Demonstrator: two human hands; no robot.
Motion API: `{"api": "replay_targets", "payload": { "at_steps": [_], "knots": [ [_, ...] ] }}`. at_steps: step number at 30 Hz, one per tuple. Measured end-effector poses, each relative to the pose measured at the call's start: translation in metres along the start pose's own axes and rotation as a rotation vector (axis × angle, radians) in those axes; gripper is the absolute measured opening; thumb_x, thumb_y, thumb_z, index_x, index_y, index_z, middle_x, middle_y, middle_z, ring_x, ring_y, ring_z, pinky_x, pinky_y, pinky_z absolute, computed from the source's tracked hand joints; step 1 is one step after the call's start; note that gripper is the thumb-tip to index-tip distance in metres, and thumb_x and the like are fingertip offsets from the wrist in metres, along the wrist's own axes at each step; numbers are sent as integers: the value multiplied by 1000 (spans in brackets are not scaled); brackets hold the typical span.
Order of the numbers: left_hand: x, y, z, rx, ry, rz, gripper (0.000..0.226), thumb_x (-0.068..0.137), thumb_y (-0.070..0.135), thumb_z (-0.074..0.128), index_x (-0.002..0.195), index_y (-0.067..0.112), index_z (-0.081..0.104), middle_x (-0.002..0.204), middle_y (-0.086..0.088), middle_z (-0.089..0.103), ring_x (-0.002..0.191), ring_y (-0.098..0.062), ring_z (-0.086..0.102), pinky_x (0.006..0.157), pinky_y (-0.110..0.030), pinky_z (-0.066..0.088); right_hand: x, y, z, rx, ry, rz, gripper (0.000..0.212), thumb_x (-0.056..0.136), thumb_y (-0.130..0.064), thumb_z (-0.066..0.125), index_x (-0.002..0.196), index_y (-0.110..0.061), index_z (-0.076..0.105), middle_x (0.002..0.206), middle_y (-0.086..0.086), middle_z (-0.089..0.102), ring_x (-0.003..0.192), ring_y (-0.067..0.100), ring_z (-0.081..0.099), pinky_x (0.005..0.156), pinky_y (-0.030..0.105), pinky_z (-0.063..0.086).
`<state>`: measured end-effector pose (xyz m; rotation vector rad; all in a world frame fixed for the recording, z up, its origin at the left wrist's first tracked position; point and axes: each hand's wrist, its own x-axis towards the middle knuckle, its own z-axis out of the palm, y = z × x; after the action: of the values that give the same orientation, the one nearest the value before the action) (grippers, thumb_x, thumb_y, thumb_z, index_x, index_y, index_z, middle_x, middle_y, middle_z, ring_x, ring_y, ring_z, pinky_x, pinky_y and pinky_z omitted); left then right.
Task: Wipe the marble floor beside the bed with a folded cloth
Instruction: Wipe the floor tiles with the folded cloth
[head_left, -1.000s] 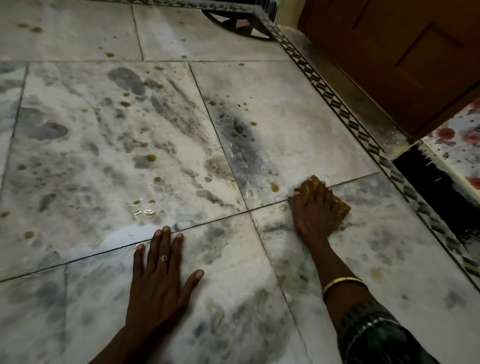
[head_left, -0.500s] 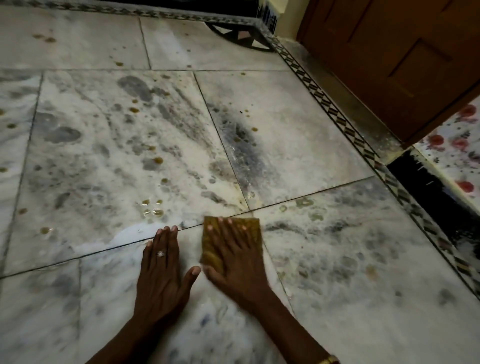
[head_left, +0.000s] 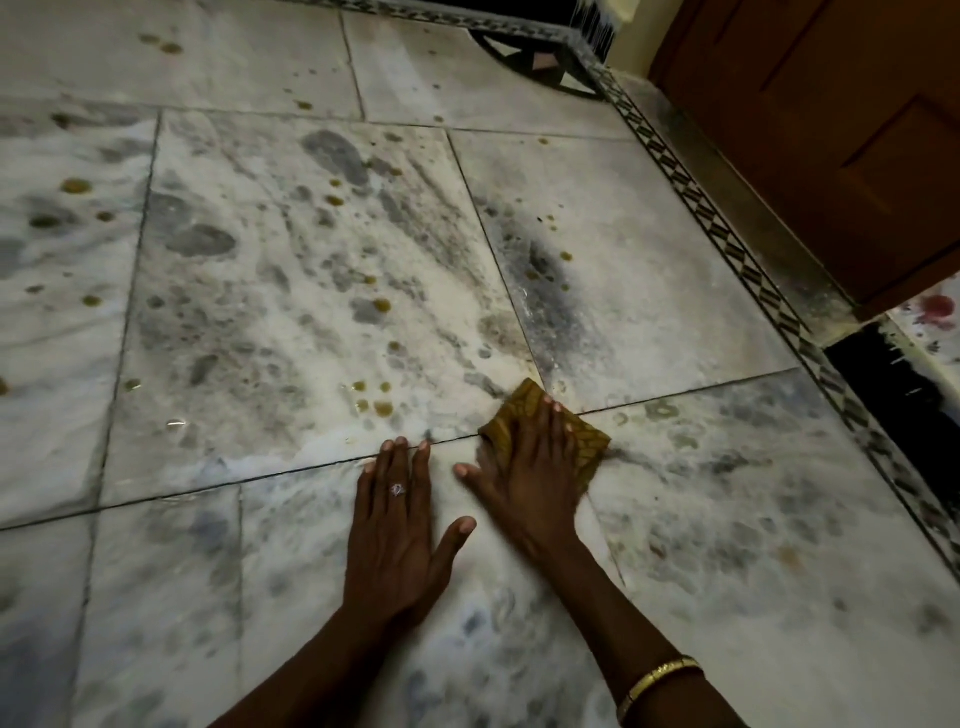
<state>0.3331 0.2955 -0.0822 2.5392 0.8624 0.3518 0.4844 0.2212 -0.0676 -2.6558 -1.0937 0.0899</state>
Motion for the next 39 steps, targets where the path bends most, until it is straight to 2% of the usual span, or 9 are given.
{"api": "replay_targets", "payload": {
  "at_steps": [7,10,12,15,19,24,28,32,39],
  "knots": [
    [2,0,-8,-92,-14,-34,82,95,67,19,150,7,30,157,-13,26,146,-26,24,118,-40,14,-19,13,-2,-17,-3,-192,78,90,-70,25,147,-17,24,156,18,19,144,30,10,114,43,8],
    [1,-10,-17,-109,-51,-29,82,95,68,19,149,8,33,154,-11,34,144,-26,30,116,-38,17,-27,13,-3,-212,100,-238,57,101,-48,23,135,-5,39,132,28,51,126,40,37,100,48,38],
    [-4,-35,-27,-60,-77,-23,82,95,68,19,147,7,36,153,-13,37,144,-28,30,114,-41,19,-23,11,-5,-330,122,-275,41,92,-22,50,125,3,47,114,31,62,106,45,58,77,49,56],
    [-16,-80,-43,71,-89,44,81,95,66,20,145,5,39,153,-15,36,146,-26,22,114,-45,20,-10,-1,-13,-474,-30,-191,51,67,-9,82,109,11,61,92,33,66,78,47,66,59,48,57],
    [-26,-95,-53,75,-31,29,81,95,65,25,147,3,35,156,-16,29,148,-26,18,117,-46,18,-3,-30,-11,-500,-40,-206,27,77,-8,58,96,12,59,65,30,62,50,41,60,41,40,52],
    [-29,-114,-59,80,69,-108,82,95,66,21,148,3,31,158,-17,24,148,-29,18,118,-47,14,-35,-82,9,-507,-131,-348,44,65,-7,70,105,5,57,80,32,64,61,44,63,51,41,55],
    [-33,-124,-62,104,84,-166,74,100,57,16,145,2,36,155,-18,31,146,-28,21,119,-45,13,-42,-144,-16,-296,-134,-545,38,63,-22,76,96,-3,71,80,16,68,67,29,68,57,27,53],
    [-41,-129,-70,53,167,-281,69,102,50,10,147,2,33,155,-16,30,146,-24,17,120,-35,5,-28,-162,-48,521,-421,-285,45,84,-31,53,126,-17,58,105,-4,69,98,7,64,84,10,43],
    [-63,-143,-81,120,154,-350,72,100,56,11,150,7,27,158,-12,24,149,-11,5,119,-31,2,11,-128,-78,1316,-595,157,23,88,-13,63,111,-14,66,106,7,73,97,23,69,84,35,55]
  ]
}}
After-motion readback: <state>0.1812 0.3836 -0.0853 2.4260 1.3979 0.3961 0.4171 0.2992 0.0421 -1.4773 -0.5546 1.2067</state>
